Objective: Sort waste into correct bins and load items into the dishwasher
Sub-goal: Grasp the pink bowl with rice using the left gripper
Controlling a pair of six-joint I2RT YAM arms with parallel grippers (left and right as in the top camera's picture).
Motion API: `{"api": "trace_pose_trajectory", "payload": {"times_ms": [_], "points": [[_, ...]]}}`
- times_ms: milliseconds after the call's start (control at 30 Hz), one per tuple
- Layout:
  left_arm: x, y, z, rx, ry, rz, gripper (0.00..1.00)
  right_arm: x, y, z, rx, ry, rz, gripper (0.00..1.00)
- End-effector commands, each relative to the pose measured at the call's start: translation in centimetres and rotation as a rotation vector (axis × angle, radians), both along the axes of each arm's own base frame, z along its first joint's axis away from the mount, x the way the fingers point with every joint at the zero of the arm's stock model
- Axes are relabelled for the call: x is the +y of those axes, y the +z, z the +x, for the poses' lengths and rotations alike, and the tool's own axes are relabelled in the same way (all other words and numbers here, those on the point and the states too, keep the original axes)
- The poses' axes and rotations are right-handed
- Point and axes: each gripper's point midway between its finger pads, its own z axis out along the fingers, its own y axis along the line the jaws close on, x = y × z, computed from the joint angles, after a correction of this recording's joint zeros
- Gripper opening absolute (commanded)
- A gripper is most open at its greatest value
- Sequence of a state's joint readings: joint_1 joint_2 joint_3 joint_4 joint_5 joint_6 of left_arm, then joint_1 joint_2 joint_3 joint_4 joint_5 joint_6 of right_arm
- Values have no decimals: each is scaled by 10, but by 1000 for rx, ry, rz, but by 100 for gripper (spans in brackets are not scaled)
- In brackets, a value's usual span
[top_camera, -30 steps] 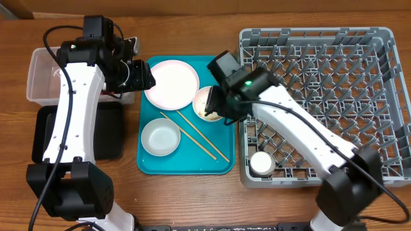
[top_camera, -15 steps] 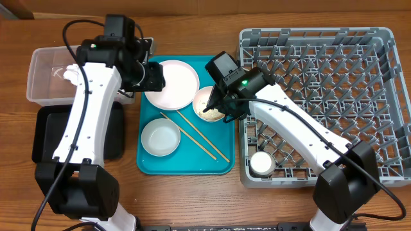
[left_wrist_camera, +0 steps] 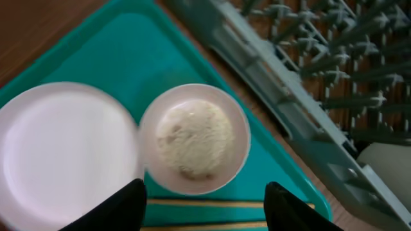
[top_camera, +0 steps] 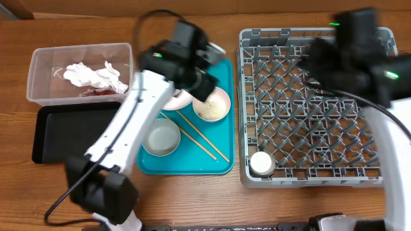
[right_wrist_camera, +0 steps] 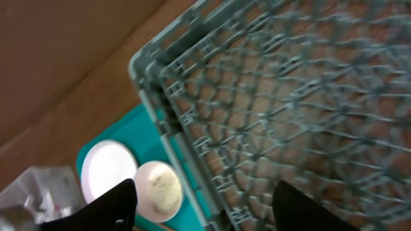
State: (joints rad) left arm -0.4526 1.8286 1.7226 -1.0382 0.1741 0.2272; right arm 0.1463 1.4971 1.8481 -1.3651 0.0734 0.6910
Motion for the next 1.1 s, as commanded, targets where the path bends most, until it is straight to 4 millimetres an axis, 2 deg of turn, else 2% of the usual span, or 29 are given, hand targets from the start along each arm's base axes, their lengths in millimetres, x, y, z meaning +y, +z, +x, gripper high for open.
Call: {"api": "trace_pose_trajectory", "payload": {"times_ms": [0,167,367,433,467,567,933,1067], "points": [[-28,-36,-7,14,-195,91,61,-12,-9,-3,49,6,-36,71],[-52,-82,-25,73,-268,206,57,-14,-12,-6,67,20,-52,71],[-59,-119,-34,135,-291,277,50,-15,-13,-8,77,21,-54,71],[-56,-129,-35,153,-283,295,42,-15,-14,-9,82,21,-54,72],[-55,-131,-34,153,-272,305,36,-15,-14,-10,84,21,-54,71],[-48,-136,-29,156,-229,333,29,-15,-15,-11,90,19,-57,71],[-42,-140,-19,152,-137,334,28,-17,-15,-12,93,16,-64,72],[-39,-140,-17,160,-70,326,21,-17,-15,-12,93,16,-64,72]]}}
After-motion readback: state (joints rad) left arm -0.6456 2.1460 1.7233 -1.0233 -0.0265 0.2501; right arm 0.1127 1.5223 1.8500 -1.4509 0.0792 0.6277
